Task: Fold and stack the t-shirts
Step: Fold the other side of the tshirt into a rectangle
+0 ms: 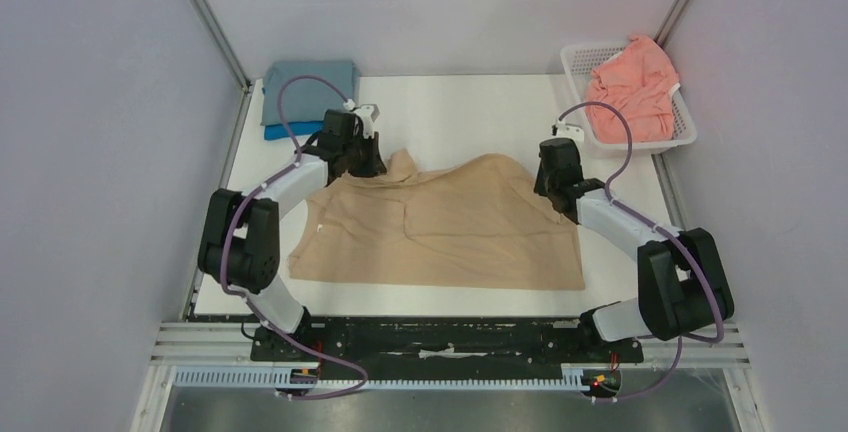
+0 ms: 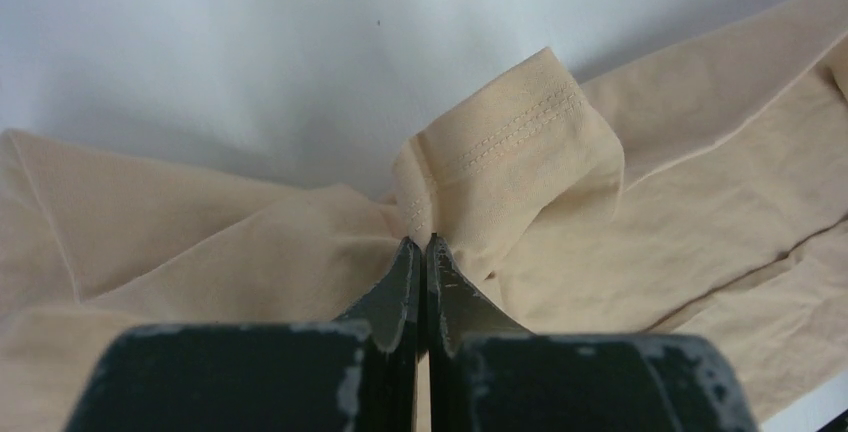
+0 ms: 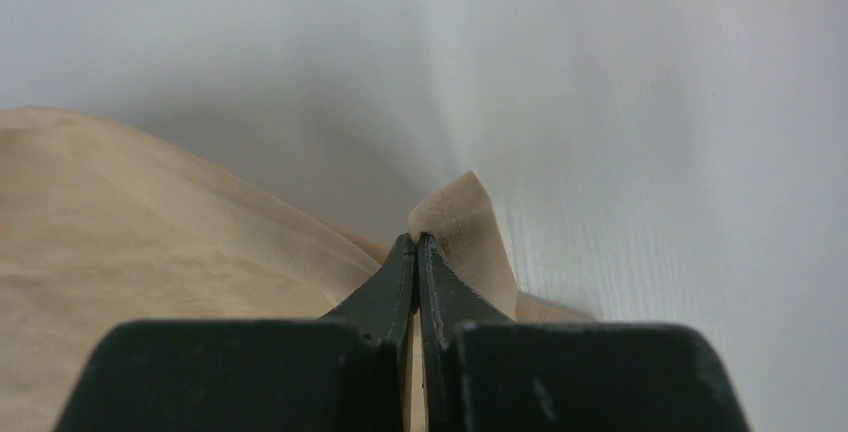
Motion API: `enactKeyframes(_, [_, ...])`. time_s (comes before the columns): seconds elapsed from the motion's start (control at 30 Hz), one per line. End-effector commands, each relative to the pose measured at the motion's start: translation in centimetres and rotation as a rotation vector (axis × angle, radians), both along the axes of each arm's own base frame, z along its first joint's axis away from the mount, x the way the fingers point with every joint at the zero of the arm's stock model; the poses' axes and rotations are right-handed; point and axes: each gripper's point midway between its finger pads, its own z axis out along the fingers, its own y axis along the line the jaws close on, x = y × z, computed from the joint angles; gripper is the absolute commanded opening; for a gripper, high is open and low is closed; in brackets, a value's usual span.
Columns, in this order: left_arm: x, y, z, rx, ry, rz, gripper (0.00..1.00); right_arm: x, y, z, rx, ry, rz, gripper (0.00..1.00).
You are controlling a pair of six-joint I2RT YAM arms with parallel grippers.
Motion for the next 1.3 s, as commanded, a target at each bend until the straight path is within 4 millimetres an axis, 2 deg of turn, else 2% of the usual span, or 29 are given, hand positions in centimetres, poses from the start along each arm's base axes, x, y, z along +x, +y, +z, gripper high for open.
enactKeyframes(0.0, [-0.7,0.6,2.8,-0.036,-0.092,0.102,0.02,-1.0,-0.3,0.6,-0.021,-0.003,0.021,0.0])
enactKeyframes(0.13, [-2.9,1.2,3.2,-0.05,-0.106,0.139,0.02,-1.1,-0.3,0.6,-0.031,0.002,0.037,0.0])
enactKeyframes(0.27, [-5.1,1.2,3.5,-0.03,-0.131,0.16,0.02,-0.3,-0.3,1.3,-0.047,-0.003,0.041,0.0])
enactKeyframes(0.4, [-6.5,2.2,3.6,0.04,-0.155,0.22,0.02,1.5,-0.1,2.9,-0.077,-0.026,0.051,0.0])
enactKeyframes(0.57, [-8.2,1.8,3.8,0.022,-0.163,0.22,0.02,4.1,0.0,5.3,-0.142,-0.062,0.084,0.0])
enactKeyframes(0.73, [-8.2,2.6,3.9,0.051,-0.181,0.256,0.02,6.1,-0.5,6.0,-0.264,-0.059,0.139,0.0])
enactKeyframes(0.87, [-8.1,2.3,3.8,0.042,-0.17,0.253,0.02,5.4,-0.4,4.9,-0.246,-0.033,0.145,0.0])
enactKeyframes(0.97, [-8.3,1.9,3.9,0.02,-0.147,0.252,0.02,4.1,-0.3,4.0,-0.205,-0.034,0.137,0.0])
enactKeyframes(1.1, [-9.7,1.2,3.2,-0.001,-0.113,0.231,0.02,3.2,-0.1,3.8,-0.171,-0.05,0.14,0.0])
enactKeyframes(1.27, [-11.5,2.0,1.9,0.016,-0.067,0.271,0.02,1.8,-0.6,2.9,-0.175,-0.017,0.137,0.0])
